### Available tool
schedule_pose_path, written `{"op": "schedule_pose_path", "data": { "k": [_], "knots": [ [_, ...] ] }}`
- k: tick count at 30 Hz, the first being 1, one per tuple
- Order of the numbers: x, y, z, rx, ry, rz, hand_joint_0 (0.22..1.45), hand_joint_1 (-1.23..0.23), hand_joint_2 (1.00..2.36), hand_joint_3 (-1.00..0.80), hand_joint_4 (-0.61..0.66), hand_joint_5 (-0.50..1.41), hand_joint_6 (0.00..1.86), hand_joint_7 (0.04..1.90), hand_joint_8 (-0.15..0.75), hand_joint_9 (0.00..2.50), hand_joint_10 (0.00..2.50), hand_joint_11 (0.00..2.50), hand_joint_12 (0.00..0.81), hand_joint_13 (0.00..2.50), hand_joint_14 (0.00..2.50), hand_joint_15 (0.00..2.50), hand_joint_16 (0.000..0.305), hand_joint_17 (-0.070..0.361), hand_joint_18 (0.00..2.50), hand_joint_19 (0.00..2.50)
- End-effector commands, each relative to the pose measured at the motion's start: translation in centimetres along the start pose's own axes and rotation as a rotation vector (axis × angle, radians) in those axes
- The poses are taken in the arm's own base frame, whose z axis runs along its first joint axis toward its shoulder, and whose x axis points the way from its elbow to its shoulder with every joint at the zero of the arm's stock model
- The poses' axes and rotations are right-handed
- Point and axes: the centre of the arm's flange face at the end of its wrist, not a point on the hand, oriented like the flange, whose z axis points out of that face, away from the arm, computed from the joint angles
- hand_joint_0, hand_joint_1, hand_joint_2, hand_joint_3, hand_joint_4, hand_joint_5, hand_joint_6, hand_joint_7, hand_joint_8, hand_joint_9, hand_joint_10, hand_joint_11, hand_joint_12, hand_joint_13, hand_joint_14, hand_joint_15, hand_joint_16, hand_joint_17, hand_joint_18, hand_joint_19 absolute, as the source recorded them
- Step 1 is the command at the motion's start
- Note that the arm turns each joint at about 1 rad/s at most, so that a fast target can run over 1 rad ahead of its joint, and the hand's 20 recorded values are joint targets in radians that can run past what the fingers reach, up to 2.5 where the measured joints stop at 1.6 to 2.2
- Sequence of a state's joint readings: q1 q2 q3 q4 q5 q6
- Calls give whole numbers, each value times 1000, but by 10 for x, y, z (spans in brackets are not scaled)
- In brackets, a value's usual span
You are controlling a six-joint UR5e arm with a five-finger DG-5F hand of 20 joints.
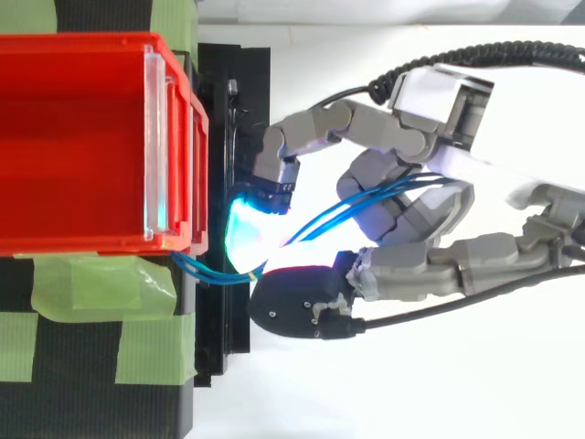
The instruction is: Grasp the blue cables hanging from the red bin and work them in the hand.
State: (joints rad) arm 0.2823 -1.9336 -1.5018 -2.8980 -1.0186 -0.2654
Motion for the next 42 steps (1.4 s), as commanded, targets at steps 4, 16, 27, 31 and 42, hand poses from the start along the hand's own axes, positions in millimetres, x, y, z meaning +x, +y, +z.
{"op": "schedule_pose_path", "data": {
  "k": [4, 16, 27, 31, 42],
  "knots": [
    [0, 0, 0, 0, 0, 0, 899, -761, 1015, -185, 262, 99, 1053, 1071, 277, 1053, 2500, 2500, 411, 1278, 2500, 1824, 41, 93, 1341, 1126],
    [0, 0, 0, 1, 3, -1, 1015, -709, 1012, 21, 372, 367, 16, 1045, 277, 1053, 2500, 2500, 411, 1278, 2500, 1824, 41, 93, 1341, 1126],
    [-2, 0, 0, 1, 2, -1, 1111, -681, 1005, 258, 335, 414, 15, 900, 277, 1053, 2500, 2500, 411, 1278, 2500, 1824, 41, 93, 1341, 1126],
    [-2, 0, 1, -2, 1, 2, 1119, -696, 1002, 283, 350, 455, 14, 876, 277, 1053, 2500, 2500, 411, 1278, 2500, 1824, 41, 93, 1341, 1126],
    [-1, 0, 0, -3, 2, -8, 1090, -688, 1006, 253, 202, 254, 802, 1231, 277, 1053, 2500, 2500, 411, 1278, 2500, 1824, 41, 93, 1341, 1126]
  ]
}}
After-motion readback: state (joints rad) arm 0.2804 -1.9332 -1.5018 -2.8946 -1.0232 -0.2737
